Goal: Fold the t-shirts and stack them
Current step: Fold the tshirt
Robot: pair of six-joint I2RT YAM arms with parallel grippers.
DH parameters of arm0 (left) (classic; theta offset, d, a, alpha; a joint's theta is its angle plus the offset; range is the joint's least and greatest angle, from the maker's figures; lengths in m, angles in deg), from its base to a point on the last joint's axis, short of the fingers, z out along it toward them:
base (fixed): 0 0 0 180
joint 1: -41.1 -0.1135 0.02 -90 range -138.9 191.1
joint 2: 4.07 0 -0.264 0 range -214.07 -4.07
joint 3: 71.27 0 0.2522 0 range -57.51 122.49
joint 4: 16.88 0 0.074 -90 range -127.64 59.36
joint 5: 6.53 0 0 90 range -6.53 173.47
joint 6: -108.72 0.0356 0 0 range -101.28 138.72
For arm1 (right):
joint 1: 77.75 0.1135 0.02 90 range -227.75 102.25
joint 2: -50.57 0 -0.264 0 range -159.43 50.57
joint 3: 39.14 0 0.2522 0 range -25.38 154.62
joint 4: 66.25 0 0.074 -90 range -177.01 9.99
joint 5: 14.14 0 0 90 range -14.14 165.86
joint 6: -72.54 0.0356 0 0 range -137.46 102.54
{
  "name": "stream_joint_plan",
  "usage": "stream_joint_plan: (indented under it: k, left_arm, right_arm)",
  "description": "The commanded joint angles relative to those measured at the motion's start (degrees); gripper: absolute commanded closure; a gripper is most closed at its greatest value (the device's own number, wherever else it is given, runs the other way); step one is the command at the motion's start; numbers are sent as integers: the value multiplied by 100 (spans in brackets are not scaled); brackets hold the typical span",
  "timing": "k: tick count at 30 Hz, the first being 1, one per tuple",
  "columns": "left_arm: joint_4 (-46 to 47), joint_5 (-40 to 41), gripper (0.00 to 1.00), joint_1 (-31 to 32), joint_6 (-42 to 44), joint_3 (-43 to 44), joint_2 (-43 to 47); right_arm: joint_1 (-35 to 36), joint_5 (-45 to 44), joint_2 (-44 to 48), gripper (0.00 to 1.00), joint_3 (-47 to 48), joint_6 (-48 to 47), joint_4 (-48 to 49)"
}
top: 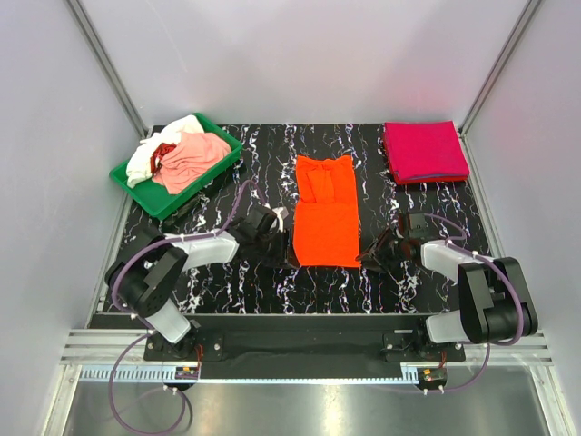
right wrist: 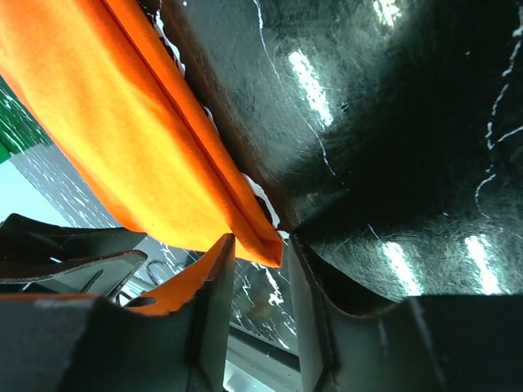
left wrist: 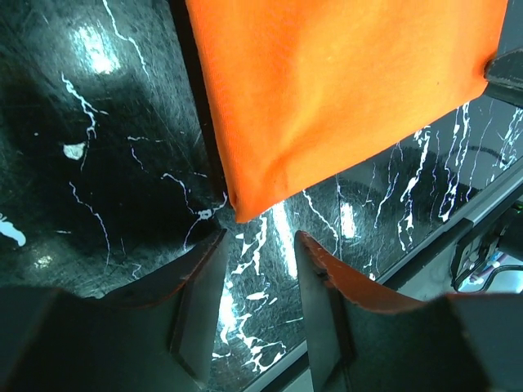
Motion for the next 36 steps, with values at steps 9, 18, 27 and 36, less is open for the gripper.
stream_joint_plan:
  k: [9, 18, 27, 36]
  left_arm:
    - [234, 179, 59, -172, 42, -97, -263]
    - [365, 74, 64, -269, 16, -150, -324]
    - [743, -426, 95, -260, -28, -193, -290]
    - [568, -304, 100, -234, -195, -448, 825]
  right_arm:
    - [78, -109, -88, 63, -89, -48, 101]
    - [104, -144, 141, 65, -282, -4, 206]
    - [113, -109, 396, 100, -405, 22, 303]
    - [113, -144, 1300, 100, -537, 57, -170]
